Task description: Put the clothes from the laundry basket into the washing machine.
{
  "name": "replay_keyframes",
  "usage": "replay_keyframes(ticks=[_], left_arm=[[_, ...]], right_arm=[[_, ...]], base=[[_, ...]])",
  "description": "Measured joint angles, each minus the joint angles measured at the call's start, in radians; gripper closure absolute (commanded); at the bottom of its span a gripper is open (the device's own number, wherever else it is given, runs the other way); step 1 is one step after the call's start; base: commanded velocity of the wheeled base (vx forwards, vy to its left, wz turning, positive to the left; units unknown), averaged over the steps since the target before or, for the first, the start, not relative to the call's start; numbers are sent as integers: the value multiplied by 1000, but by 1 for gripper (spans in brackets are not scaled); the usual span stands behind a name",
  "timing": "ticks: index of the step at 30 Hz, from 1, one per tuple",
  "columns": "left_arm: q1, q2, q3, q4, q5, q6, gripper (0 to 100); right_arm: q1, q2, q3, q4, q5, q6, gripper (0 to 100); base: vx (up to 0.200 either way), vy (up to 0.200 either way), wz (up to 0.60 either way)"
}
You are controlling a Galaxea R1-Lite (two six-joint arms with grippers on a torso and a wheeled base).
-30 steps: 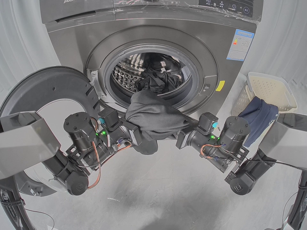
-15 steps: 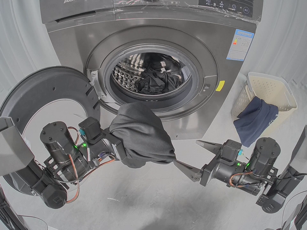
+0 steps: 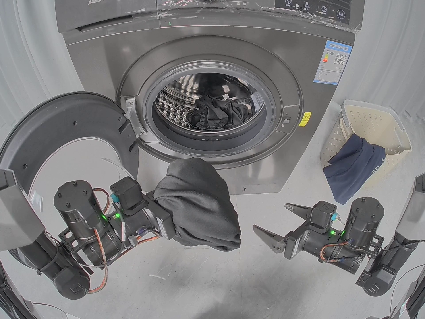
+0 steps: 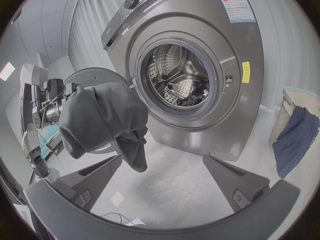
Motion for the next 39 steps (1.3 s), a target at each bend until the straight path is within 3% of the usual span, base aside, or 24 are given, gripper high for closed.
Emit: replay_keyframes(ticks=[4, 13, 28, 39], left_arm=[[-2, 14, 4, 0, 0, 20, 100], [-11, 28, 7, -1, 0, 22, 100], [-17, 36, 11, -1, 1, 30, 100], [-11, 42, 3, -1, 1, 31, 100]], right_arm=[[3, 4, -3, 0, 0, 0, 0], [11, 13, -5, -3, 0, 2, 0], [13, 16, -3, -3, 0, 4, 0], [14, 16, -3, -4, 0, 5, 0]], base=[[200, 0, 0], [200, 0, 0], [0, 0, 0], [0, -164, 0]])
